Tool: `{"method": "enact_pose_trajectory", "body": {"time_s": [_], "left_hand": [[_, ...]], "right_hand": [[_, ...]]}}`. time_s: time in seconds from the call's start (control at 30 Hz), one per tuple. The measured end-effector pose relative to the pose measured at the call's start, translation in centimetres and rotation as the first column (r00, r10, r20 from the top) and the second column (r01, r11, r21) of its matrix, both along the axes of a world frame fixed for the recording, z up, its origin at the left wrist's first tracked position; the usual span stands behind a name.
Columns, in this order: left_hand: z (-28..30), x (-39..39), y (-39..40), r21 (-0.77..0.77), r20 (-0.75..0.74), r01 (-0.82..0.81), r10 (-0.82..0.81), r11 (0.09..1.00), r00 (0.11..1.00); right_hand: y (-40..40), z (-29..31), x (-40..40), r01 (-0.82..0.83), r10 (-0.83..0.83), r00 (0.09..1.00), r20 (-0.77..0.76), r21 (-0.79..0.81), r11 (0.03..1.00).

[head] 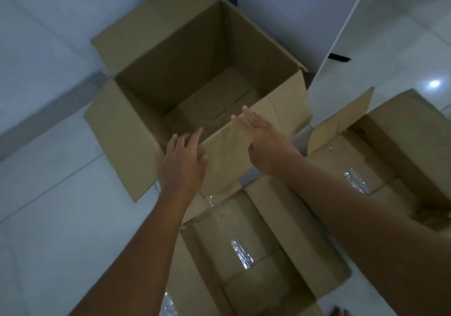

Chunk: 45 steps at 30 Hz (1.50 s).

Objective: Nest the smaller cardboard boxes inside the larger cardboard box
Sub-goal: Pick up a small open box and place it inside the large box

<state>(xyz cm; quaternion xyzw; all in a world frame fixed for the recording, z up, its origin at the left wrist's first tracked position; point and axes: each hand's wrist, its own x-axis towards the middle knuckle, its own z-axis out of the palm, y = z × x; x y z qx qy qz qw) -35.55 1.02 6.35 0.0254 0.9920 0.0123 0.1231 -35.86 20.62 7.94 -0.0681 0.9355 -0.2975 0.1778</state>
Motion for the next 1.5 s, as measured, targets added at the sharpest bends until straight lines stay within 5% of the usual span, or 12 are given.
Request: {"method": "enact_pose_trajectory", "body": {"time_s": [0.13, 0.3, 0.7, 0.93, 1.13, 1.27, 1.4, 1.5], "left_hand": [[-1.2, -0.6, -2.5, -0.029, 0.048, 0.010, -0.009, 1.000, 0.999], [-2.3, -2.6, -5.5, 0.090, -0.013, 0.024, -0.023, 0.996, 1.000], [-3.3, -5.7, -4.0, 0.058, -0.042, 0.029, -0.026, 0.998, 0.999], [-1.8, 4.1, -3.3, 0.317, -0.280, 0.040, 0.053, 0.948, 0.959], [-1.7, 18.3, -1.0, 0.430, 0.144, -0.323, 0.289, 0.843, 0.946], [0.1, 25.9, 0.2, 0.446, 0.568, -0.669, 0.390, 0.595, 0.725], [1.3, 31.0, 0.3, 0.350, 0.708, -0.796, 0.417, 0.494, 0.570], [-0.1, 33.8, 0.2, 0.326, 0.733, -0.814, 0.415, 0.480, 0.538]], "right_hand": [[-2.2, -1.4, -1.0, -0.085, 0.077, 0.995, 0.059, 0.155, 0.984], [-4.0, -2.8, -1.1, -0.102, 0.161, 0.981, -0.104, 0.424, 0.900], [-4.6, -2.0, -4.4, 0.012, 0.001, 0.999, -0.036, 0.343, 0.939], [-3.0, -1.4, 3.8, 0.249, -0.252, 0.967, 0.020, 0.101, 0.963], [0.4, -0.5, 17.2, 0.215, -0.225, 0.911, 0.344, 0.068, 0.974], [2.2, 1.9, 23.8, 0.249, -0.231, 0.792, 0.565, 0.046, 0.967], [2.6, 3.2, 27.3, 0.268, -0.255, 0.774, 0.580, 0.064, 0.961], [2.9, 1.7, 28.9, 0.245, -0.253, 0.778, 0.575, 0.093, 0.965]]}}
